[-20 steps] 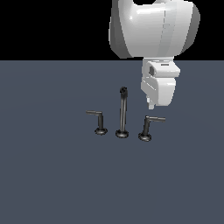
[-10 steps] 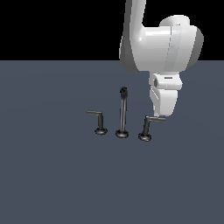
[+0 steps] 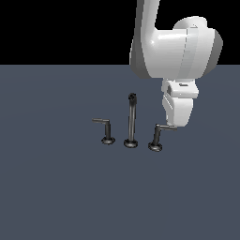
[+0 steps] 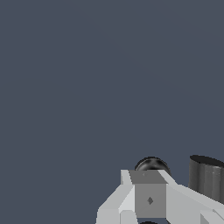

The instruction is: Turn on the faucet by rotating a designated handle.

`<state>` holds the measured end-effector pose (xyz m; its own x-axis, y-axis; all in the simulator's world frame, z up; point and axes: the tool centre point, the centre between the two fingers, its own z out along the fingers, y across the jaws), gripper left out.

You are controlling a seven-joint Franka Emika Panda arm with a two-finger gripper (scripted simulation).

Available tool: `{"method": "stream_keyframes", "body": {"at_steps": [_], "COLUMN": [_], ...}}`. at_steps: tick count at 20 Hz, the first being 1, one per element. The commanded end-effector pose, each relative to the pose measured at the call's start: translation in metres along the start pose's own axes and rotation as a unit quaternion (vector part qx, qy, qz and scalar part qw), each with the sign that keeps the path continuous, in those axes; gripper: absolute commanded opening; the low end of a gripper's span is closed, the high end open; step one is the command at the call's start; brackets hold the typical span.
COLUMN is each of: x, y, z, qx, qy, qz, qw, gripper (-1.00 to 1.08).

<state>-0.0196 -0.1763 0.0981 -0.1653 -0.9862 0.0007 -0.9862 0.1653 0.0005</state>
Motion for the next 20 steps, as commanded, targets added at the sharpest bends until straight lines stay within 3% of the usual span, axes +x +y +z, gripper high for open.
{"method": "stream_keyframes", "body": {"at_steps": [1,9,10,20], "x": [0.004,0.016,0.008,0.003], "y": [0.008,0.032,0.022,0.058], "z": [0.000,0.000,0.000,0.000], "qx": [0.000,0.000,0.006,0.002], "qy": [0.000,0.000,-0.001,-0.001], "qz": [0.001,0.001,-0.005,-0.001], "qw": [1.0000,1.0000,1.0000,1.0000], "gripper": [-1.00,-1.00,-1.00,-1.00]}}
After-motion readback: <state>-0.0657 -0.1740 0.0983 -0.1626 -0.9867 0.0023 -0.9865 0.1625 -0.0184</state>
